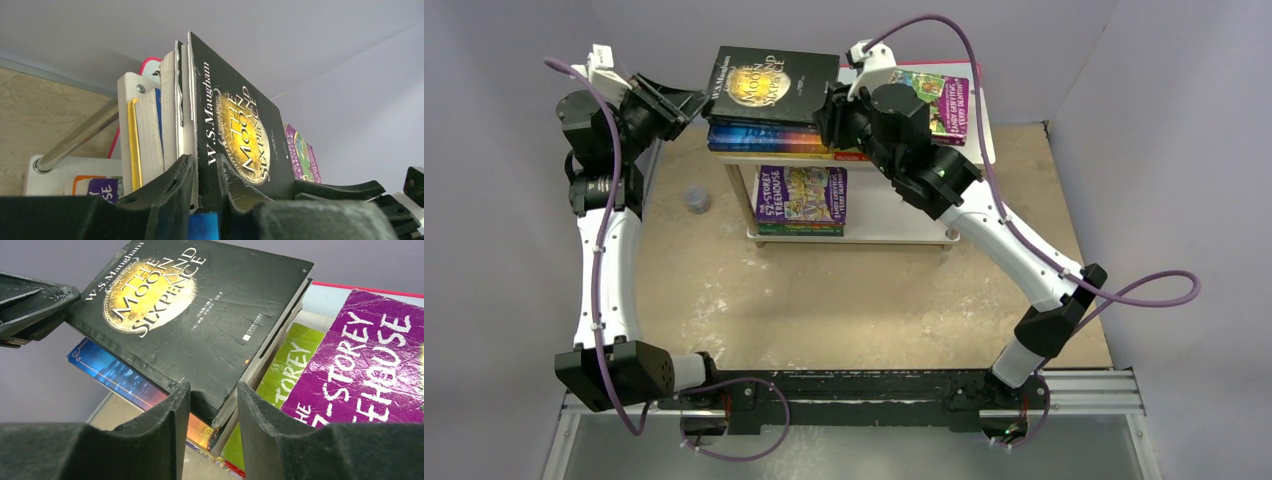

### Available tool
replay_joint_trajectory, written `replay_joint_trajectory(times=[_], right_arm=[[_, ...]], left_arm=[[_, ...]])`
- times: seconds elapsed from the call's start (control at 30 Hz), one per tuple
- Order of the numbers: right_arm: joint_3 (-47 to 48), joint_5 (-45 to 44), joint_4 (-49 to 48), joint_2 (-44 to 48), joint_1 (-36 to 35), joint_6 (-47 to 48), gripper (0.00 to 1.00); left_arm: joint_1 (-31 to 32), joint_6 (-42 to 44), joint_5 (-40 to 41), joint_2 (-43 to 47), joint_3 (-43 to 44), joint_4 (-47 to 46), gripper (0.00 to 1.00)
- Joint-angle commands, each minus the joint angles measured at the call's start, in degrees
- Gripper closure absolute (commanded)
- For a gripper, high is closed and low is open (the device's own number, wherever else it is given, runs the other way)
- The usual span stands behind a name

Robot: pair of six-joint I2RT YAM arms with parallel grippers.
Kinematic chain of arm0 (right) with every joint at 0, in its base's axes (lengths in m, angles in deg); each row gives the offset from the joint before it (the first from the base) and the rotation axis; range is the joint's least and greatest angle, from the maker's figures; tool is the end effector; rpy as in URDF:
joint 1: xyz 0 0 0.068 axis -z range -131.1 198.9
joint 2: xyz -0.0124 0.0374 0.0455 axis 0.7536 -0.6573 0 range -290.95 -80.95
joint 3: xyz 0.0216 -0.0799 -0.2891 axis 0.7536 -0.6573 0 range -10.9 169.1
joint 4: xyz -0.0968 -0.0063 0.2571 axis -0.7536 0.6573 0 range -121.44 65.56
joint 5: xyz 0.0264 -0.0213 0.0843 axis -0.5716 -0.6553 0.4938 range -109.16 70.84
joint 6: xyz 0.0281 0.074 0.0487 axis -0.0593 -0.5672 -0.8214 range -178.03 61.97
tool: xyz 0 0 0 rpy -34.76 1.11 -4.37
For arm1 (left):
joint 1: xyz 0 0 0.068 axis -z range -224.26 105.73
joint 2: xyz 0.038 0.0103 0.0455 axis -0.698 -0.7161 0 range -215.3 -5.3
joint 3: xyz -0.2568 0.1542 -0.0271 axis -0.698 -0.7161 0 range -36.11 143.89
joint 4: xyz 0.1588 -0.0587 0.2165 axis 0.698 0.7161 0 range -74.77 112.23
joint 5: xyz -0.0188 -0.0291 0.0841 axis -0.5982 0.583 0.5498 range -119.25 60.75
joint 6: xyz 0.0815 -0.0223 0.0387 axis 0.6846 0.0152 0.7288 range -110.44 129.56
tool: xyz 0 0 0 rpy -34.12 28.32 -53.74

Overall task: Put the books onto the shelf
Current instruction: Place the book on the shelf.

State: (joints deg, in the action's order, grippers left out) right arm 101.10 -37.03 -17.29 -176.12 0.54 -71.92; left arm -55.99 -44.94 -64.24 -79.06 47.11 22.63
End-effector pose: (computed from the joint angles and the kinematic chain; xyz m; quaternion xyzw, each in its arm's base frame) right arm 0.3051 0.3047 0.5447 -0.0948 0.6847 0.2777 0.6672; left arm 0.3293 0.0193 0.5016 -0.1805 0.6728 -0.4447 0.5631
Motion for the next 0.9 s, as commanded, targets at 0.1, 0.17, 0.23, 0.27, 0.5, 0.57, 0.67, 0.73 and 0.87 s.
replay_joint_trajectory(times=[0.1,0.17,0.23,0.27,0.5,0.57,0.67,0.73,0.87], right_arm=[[-0.29,-3.0,-3.56,2.04,-0.6,-0.96,0.44],[-0.22,-4.08,-2.84,2.18,-0.54,-1.37,0.39],[0.27,-4.64,-1.9,2.13,-0.51,-1.91,0.35],[0.87,-4.98,-0.89,1.85,-0.46,-2.41,0.34],[3.88,-4.98,4.65,-0.54,-0.33,-5.49,0.27],[4.21,-3.15,5.16,-1.0,-0.25,-6.41,0.26],[5.12,-0.59,5.84,-1.68,-0.24,-7.84,0.25],[5.68,0.97,6.19,-2.12,-0.25,-8.38,0.24],[7.78,1.65,7.99,-3.53,-0.24,-9.55,0.23]], left_arm=[[0.81,6.17,0.95,-0.13,6.06,6.87,0.65],[0.78,7.75,2.84,-0.31,7.35,8.87,0.6],[0.83,8.88,4.75,-0.49,8.3,10.65,0.56],[0.83,9.4,5.35,-0.63,8.7,11.35,0.55],[0.77,9.42,4.93,-0.7,7.63,12.0,0.51],[0.8,8.54,2.92,-0.56,6.82,10.81,0.51],[0.83,7.16,-0.31,-0.22,5.6,8.93,0.5],[0.83,7.07,-0.78,0.28,5.28,8.77,0.5],[0.82,7.49,-0.92,1.36,4.79,8.86,0.48]])
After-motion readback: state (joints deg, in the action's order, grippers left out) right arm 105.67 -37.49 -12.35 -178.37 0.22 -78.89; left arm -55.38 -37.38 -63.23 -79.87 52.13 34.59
